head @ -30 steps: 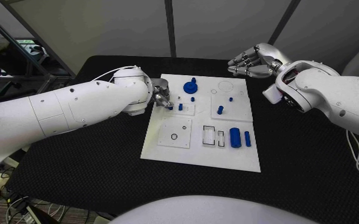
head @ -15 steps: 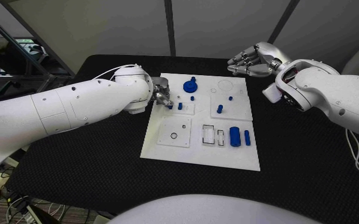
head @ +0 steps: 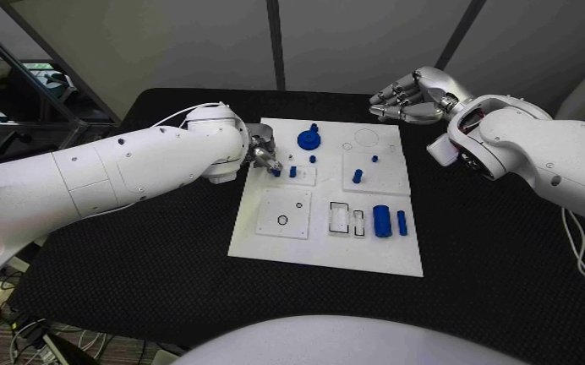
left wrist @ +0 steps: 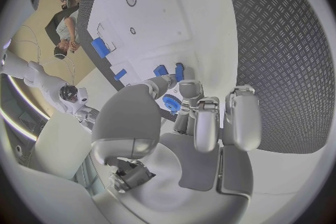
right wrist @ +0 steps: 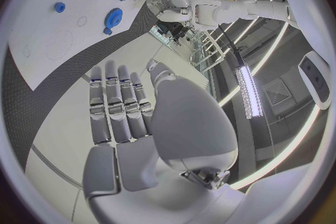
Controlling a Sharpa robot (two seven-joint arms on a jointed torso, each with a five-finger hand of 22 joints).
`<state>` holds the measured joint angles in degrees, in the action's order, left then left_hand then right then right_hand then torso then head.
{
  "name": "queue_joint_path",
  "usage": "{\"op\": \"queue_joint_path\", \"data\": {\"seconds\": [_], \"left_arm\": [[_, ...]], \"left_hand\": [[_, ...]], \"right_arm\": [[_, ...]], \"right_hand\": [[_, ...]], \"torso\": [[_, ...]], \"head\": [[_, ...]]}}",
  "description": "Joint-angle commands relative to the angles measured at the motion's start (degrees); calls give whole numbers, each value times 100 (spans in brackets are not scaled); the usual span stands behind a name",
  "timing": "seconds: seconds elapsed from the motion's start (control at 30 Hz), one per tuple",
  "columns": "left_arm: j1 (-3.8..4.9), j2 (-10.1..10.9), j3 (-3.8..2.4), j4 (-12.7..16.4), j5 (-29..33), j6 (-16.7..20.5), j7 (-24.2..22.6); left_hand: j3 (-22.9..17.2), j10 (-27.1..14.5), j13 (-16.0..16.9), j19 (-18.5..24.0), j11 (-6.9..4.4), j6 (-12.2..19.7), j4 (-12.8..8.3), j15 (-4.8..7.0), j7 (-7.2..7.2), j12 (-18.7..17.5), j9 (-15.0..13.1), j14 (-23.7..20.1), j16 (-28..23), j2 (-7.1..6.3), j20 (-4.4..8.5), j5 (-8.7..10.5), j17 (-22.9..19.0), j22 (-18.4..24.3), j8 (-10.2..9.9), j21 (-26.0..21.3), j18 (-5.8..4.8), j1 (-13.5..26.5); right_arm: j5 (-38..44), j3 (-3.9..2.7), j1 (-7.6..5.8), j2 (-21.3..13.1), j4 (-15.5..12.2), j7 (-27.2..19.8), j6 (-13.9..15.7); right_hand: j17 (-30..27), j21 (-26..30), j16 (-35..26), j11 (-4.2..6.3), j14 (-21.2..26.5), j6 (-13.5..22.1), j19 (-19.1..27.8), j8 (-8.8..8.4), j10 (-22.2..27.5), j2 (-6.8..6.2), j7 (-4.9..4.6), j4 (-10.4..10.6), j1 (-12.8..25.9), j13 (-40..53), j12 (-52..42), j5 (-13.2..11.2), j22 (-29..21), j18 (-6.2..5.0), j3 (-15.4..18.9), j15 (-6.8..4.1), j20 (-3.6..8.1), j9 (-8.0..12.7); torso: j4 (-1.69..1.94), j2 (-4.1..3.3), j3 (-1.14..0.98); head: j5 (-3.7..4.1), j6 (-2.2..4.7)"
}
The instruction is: Assemble the parts on the task board
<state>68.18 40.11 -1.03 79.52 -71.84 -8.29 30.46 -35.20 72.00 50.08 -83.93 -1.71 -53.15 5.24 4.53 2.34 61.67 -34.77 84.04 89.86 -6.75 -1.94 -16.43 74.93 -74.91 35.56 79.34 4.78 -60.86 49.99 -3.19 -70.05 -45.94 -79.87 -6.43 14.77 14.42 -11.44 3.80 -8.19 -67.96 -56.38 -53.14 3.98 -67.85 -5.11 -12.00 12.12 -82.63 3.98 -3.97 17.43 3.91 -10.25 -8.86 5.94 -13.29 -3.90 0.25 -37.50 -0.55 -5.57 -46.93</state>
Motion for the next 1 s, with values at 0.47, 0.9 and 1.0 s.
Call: {"op": "queue_joint_path", "data": {"seconds": [0.47,0.9,1.0], "left_arm": [[-29,-22,23,-35,85,-149,-1],[-29,-34,23,-73,85,-7,4],[-29,-34,23,-89,85,60,4]], "left_hand": [[442,125,131,-230,-26,-182,212,59,-43,138,15,596,14,-31,70,48,1507,-590,11,72,-228,417],[1217,140,179,-245,-21,-247,529,58,-39,180,34,596,14,-19,76,54,1507,-623,-13,83,-234,733],[1384,136,179,-246,-22,-251,592,59,-41,179,40,596,14,9,77,50,1507,-626,-23,80,-234,748]], "right_arm": [[15,-4,-10,1,-6,-15,-28],[16,-4,-10,5,-1,-14,-23],[16,-4,-10,3,-1,-13,-21]], "right_hand": [[-9,27,-14,-5,21,19,-27,-3,29,35,-9,-33,11,-9,-6,43,-9,-35,-3,1,-21,-1],[-12,33,-15,-7,24,23,-28,-4,33,31,-11,-33,15,-10,-5,47,-9,-34,-1,2,-21,-1],[-12,33,-15,-7,24,23,-28,-4,33,31,-11,-33,15,-10,-5,47,-9,-34,-1,2,-21,-1]], "torso": [[4,3,-1],[1,0,-4],[2,2,-1]], "head": [[1,-4],[2,-1],[3,5]]}}
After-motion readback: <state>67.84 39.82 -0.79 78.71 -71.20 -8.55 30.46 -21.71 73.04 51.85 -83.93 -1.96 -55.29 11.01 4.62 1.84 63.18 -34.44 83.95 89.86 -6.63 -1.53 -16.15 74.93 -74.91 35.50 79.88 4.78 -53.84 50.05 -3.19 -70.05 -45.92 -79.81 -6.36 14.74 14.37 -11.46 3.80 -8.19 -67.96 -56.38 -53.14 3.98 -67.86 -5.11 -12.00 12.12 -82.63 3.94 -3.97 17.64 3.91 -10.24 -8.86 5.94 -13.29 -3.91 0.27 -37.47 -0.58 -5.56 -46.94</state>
